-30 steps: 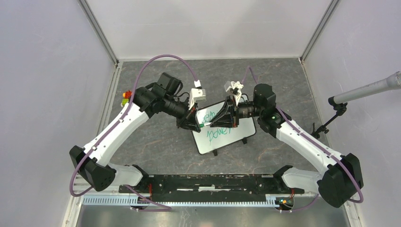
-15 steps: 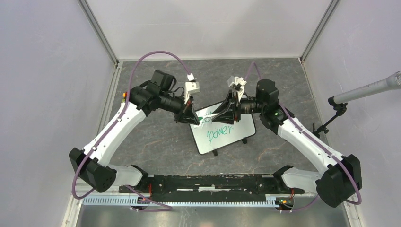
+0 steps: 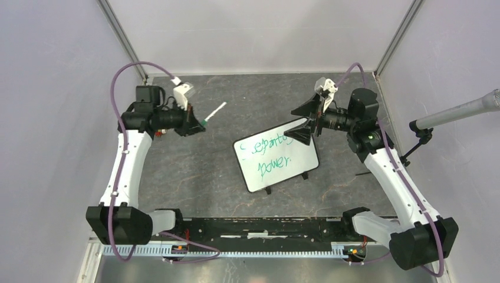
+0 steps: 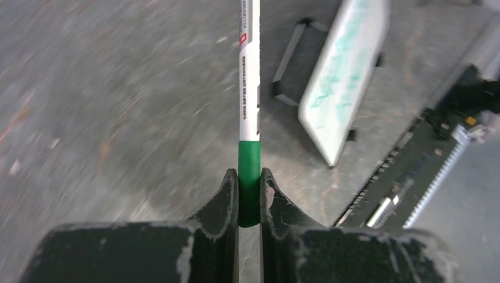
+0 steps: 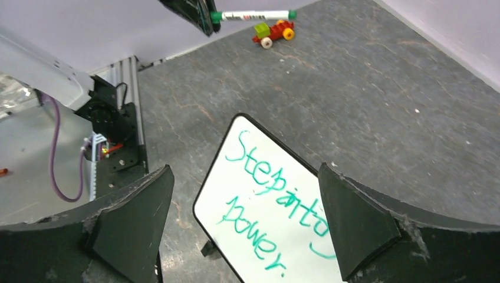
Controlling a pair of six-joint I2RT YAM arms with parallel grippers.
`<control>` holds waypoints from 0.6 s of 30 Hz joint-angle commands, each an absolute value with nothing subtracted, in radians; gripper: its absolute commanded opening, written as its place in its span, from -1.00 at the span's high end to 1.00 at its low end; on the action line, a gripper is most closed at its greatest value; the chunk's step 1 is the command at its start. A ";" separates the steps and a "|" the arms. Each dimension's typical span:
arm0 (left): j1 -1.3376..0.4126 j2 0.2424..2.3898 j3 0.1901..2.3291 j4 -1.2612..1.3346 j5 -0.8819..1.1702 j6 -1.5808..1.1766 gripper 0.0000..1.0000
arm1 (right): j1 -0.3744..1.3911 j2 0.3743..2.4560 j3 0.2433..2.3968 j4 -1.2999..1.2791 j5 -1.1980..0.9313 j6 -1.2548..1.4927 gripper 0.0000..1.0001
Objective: Write a sentence on the whiteboard
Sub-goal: Put down the whiteboard marker at the center of the board.
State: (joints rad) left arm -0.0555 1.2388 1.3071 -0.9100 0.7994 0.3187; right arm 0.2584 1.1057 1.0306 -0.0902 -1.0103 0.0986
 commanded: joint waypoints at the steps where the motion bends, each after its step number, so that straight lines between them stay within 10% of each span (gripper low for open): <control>1: 0.101 1.265 1.237 -0.947 0.652 0.377 0.95 | 0.244 1.046 1.017 -0.230 -0.922 -0.061 -0.96; 18: 0.179 1.424 0.911 -0.788 0.454 0.540 0.82 | 0.219 0.948 0.838 -0.318 -0.802 -0.227 -0.96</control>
